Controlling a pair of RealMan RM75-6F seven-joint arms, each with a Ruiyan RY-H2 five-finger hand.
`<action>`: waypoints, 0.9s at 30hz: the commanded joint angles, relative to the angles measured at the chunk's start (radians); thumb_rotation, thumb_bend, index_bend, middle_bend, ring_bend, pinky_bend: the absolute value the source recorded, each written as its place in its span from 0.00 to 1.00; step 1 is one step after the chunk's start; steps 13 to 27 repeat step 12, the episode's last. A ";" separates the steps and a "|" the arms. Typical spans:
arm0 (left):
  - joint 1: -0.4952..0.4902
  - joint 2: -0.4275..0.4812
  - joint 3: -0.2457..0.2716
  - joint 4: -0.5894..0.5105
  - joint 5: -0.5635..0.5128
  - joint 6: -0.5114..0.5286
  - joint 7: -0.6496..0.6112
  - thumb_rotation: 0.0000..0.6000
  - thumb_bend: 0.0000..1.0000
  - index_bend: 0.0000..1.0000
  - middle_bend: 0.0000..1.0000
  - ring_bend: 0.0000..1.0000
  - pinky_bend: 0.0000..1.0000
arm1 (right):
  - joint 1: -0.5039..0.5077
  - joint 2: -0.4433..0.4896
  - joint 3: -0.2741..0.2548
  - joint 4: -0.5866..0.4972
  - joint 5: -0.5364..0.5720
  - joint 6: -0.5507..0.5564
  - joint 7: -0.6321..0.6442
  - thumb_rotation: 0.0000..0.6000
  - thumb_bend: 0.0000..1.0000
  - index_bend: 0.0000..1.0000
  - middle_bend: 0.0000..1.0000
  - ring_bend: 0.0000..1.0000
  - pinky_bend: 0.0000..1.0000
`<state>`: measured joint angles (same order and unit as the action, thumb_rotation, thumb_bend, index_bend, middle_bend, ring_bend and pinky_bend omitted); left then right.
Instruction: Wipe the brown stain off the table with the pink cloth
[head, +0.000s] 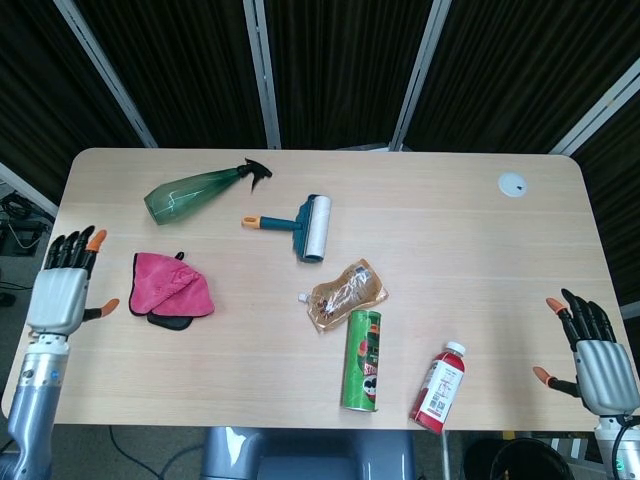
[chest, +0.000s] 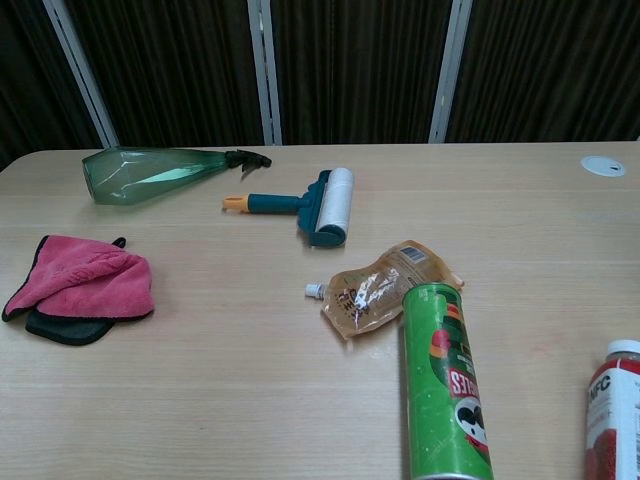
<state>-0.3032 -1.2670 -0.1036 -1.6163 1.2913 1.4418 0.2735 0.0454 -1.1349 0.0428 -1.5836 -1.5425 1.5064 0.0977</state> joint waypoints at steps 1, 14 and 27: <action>0.122 0.078 0.086 -0.049 0.105 0.134 -0.046 1.00 0.05 0.00 0.00 0.00 0.00 | 0.002 0.001 -0.005 -0.001 -0.002 -0.008 -0.023 1.00 0.00 0.10 0.00 0.00 0.00; 0.247 0.111 0.171 0.006 0.202 0.212 -0.156 1.00 0.04 0.00 0.00 0.00 0.00 | 0.008 -0.005 -0.006 -0.007 -0.006 -0.011 -0.087 1.00 0.00 0.00 0.00 0.00 0.00; 0.247 0.111 0.171 0.006 0.202 0.212 -0.156 1.00 0.04 0.00 0.00 0.00 0.00 | 0.008 -0.005 -0.006 -0.007 -0.006 -0.011 -0.087 1.00 0.00 0.00 0.00 0.00 0.00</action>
